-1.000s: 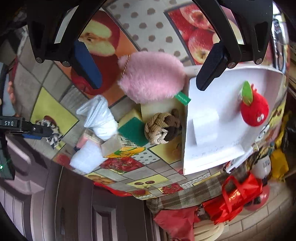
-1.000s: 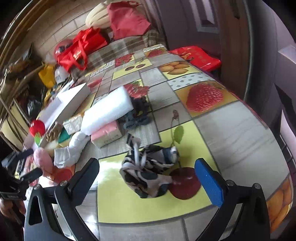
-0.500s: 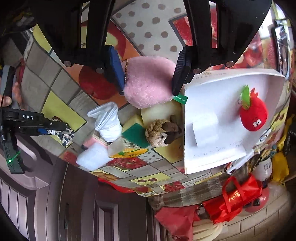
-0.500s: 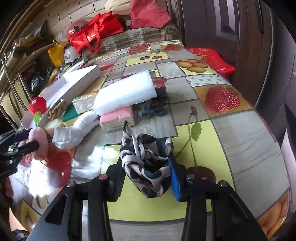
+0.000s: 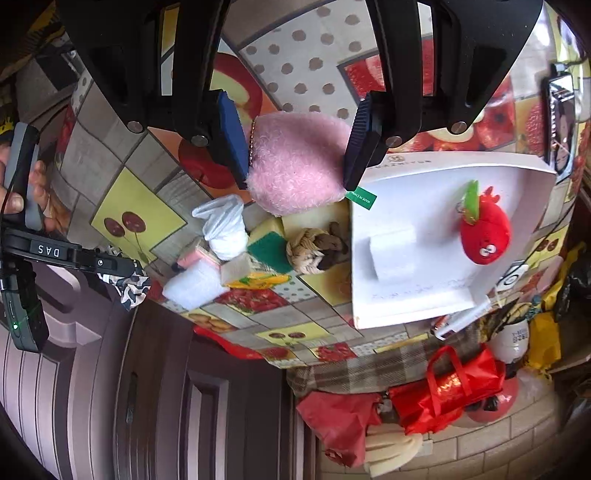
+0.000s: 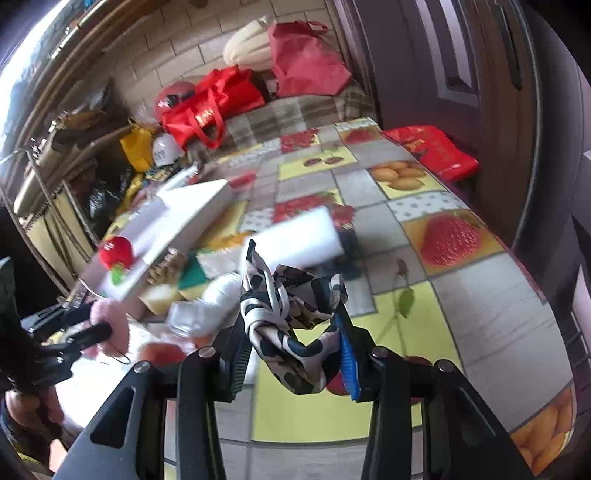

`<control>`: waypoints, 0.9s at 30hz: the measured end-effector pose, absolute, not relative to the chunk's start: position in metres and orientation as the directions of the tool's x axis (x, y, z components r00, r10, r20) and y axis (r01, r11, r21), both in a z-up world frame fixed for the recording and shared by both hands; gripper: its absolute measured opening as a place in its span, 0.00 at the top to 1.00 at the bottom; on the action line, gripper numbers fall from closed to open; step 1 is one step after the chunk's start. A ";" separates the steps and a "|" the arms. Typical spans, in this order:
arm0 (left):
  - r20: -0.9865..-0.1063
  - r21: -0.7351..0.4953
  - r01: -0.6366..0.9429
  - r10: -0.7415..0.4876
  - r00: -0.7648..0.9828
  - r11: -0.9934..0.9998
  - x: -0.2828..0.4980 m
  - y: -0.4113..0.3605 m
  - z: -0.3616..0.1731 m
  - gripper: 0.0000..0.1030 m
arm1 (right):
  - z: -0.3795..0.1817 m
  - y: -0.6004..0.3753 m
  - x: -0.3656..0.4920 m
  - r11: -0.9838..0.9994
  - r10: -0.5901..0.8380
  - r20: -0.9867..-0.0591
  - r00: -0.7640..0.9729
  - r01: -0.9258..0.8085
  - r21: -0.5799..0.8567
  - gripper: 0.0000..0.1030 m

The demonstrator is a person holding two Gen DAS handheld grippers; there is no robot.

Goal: Organize soft objects
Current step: 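Lower the pink ball into the white box with the left tool while the right tool drops the scarf in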

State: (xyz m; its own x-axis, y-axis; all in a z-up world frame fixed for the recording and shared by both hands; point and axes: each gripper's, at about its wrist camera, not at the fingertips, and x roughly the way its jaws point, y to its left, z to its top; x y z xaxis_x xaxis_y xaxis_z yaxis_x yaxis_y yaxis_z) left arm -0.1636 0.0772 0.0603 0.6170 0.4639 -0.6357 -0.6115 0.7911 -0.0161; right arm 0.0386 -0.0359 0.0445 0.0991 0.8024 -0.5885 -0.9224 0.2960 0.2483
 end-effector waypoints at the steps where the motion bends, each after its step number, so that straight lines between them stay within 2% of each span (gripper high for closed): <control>1: -0.629 -0.016 -0.621 0.475 0.615 0.784 -0.166 0.078 0.062 0.52 | 0.046 -0.035 0.036 0.290 0.806 -0.584 0.095 -0.924 0.250 0.60; 13: -0.581 -0.008 -0.780 0.632 0.513 0.626 -0.214 0.116 0.087 0.51 | 0.068 -0.004 0.004 0.144 0.848 -0.528 -0.045 -0.940 0.310 0.60; 21: -0.567 -0.038 -0.823 0.666 0.485 0.567 -0.233 0.139 0.095 0.51 | 0.084 0.029 -0.026 0.033 0.860 -0.488 -0.150 -0.937 0.347 0.60; 27: -0.562 -0.073 -0.839 0.673 0.481 0.539 -0.236 0.172 0.102 0.51 | 0.086 0.072 -0.056 -0.043 0.834 -0.496 -0.242 -0.925 0.379 0.60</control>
State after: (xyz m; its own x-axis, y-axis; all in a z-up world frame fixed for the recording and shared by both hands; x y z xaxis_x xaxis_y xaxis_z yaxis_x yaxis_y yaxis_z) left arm -0.2358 0.1725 0.1020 0.4806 0.6729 -0.5623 -0.8393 0.5388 -0.0726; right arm -0.0557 0.0722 0.0862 -0.2423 0.8338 -0.4960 -0.9245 -0.0435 0.3786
